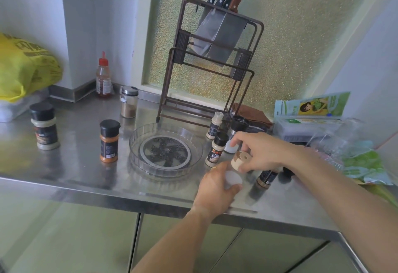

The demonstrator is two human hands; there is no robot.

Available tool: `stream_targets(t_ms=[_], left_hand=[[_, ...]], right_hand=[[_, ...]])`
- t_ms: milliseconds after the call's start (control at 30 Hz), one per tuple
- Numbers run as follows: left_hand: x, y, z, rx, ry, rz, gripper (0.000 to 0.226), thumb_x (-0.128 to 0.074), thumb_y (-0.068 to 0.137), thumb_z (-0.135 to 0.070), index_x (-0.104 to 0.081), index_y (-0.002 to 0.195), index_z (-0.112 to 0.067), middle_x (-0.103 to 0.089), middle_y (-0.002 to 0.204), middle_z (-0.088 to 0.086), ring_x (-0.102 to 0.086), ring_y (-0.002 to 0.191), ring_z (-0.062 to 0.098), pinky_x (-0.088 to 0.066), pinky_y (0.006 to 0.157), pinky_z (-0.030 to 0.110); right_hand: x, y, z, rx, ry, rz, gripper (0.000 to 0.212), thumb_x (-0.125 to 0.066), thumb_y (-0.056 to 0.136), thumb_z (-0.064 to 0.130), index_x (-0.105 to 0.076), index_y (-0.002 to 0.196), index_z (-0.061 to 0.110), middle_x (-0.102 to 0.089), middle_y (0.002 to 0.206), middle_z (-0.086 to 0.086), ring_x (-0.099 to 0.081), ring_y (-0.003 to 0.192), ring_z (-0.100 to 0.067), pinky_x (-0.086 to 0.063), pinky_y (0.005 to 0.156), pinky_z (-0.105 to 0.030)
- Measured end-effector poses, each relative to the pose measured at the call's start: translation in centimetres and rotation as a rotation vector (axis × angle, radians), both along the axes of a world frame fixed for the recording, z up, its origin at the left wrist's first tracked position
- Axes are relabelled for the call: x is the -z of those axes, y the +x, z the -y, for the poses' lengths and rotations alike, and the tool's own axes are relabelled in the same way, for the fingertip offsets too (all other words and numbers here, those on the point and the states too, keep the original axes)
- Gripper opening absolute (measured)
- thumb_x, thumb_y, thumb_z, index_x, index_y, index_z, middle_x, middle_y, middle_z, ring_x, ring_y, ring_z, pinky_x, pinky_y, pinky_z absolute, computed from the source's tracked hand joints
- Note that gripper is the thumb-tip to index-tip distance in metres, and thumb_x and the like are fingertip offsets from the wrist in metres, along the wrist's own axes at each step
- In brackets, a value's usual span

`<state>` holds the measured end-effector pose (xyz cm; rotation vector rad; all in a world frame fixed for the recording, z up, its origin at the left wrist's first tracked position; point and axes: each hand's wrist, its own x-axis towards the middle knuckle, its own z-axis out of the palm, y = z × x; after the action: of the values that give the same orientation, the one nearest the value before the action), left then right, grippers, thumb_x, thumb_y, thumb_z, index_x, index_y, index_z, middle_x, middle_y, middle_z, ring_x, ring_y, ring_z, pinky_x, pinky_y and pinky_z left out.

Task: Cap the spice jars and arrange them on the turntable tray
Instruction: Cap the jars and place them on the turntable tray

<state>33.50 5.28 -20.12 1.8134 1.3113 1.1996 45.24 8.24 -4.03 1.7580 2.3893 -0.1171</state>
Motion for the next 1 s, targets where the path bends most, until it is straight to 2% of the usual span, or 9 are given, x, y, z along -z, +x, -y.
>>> stream_targets(t_ms=[133,233,300,467,600,767,867,933,1000], left_hand=[[-0.2,-0.1,0.2,0.000,-0.007,-0.006,0.045,-0.075,0.085,-0.034,-0.058,0.126,-0.025,-0.070,0.115,-0.004,-0.064,0.106,0.021,-0.052,0.092,0.037],[-0.5,-0.1,0.5,0.000,-0.039,0.008,0.037,-0.074,0.084,-0.034,-0.058,0.116,-0.026,-0.071,0.104,-0.002,-0.069,0.094,0.024,-0.057,0.085,0.040],[-0.6,-0.1,0.6,-0.003,-0.052,0.017,0.036,-0.072,0.083,-0.037,-0.056,0.115,-0.030,-0.071,0.100,-0.001,-0.073,0.084,0.026,-0.061,0.079,0.044],[-0.4,0.3,0.7,-0.033,-0.046,0.003,0.040,-0.070,0.085,-0.035,-0.055,0.121,-0.027,-0.072,0.103,0.001,-0.071,0.092,0.026,-0.058,0.086,0.045],[-0.3,0.2,0.8,-0.109,-0.026,0.013,0.044,-0.079,0.081,-0.030,-0.061,0.120,-0.025,-0.073,0.101,-0.006,-0.068,0.094,0.018,-0.053,0.084,0.033],[-0.3,-0.1,1.3,-0.244,0.022,-0.027,0.048,-0.082,0.082,-0.025,-0.062,0.125,-0.016,-0.070,0.110,0.001,-0.065,0.105,0.027,-0.050,0.085,0.038],[-0.4,0.3,2.0,-0.332,0.057,-0.084,0.066,-0.087,0.077,-0.028,-0.057,0.132,-0.007,-0.062,0.120,0.011,-0.060,0.114,0.035,-0.049,0.088,0.041],[-0.7,0.7,3.0,-0.418,0.103,-0.050,0.081,-0.092,0.070,-0.028,-0.052,0.137,-0.006,-0.055,0.129,0.011,-0.057,0.119,0.036,-0.050,0.094,0.046],[-1.1,1.3,4.2,-0.477,0.252,-0.003,0.080,-0.094,0.068,-0.024,-0.052,0.134,-0.007,-0.049,0.129,0.010,-0.053,0.119,0.035,-0.049,0.098,0.047]], right_hand=[[0.7,0.0,0.0,0.019,0.150,0.076,0.060,-0.064,0.073,0.068,-0.053,0.118,0.031,-0.065,0.108,0.000,-0.061,0.102,-0.025,-0.049,0.076,-0.038],[0.8,0.1,0.2,0.012,0.051,-0.019,0.056,-0.078,0.070,0.051,-0.050,0.116,0.037,-0.064,0.106,0.004,-0.058,0.096,-0.020,-0.045,0.070,-0.034],[0.8,0.2,0.5,0.032,0.103,-0.038,0.053,-0.079,0.069,0.050,-0.057,0.113,0.034,-0.064,0.106,0.002,-0.057,0.094,-0.019,-0.041,0.066,-0.032],[1.5,-0.6,2.3,0.100,0.247,-0.100,0.047,-0.077,0.074,0.047,-0.068,0.108,0.016,-0.070,0.103,-0.004,-0.065,0.099,-0.026,-0.053,0.076,-0.037],[3.6,-0.8,4.0,0.155,0.387,-0.247,0.046,-0.070,0.082,0.044,-0.060,0.120,0.021,-0.072,0.112,-0.003,-0.063,0.108,-0.029,-0.042,0.071,-0.033],[5.7,0.4,5.8,0.164,0.411,-0.481,0.051,-0.070,0.080,0.052,-0.054,0.120,0.027,-0.071,0.110,0.005,-0.069,0.092,-0.017,-0.053,0.081,-0.035],[5.8,2.3,7.2,0.172,0.479,-0.554,0.042,-0.071,0.084,0.044,-0.060,0.120,0.025,-0.067,0.109,0.009,-0.067,0.091,-0.010,-0.053,0.088,-0.032],[5.4,4.3,7.9,0.216,0.546,-0.615,0.028,-0.072,0.086,0.035,-0.065,0.112,0.027,-0.069,0.100,0.012,-0.067,0.080,-0.004,-0.055,0.083,-0.031],[5.3,7.0,8.0,0.266,0.646,-0.663,0.017,-0.071,0.086,0.022,-0.069,0.102,0.026,-0.071,0.091,0.013,-0.067,0.073,-0.004,-0.057,0.078,-0.032]])
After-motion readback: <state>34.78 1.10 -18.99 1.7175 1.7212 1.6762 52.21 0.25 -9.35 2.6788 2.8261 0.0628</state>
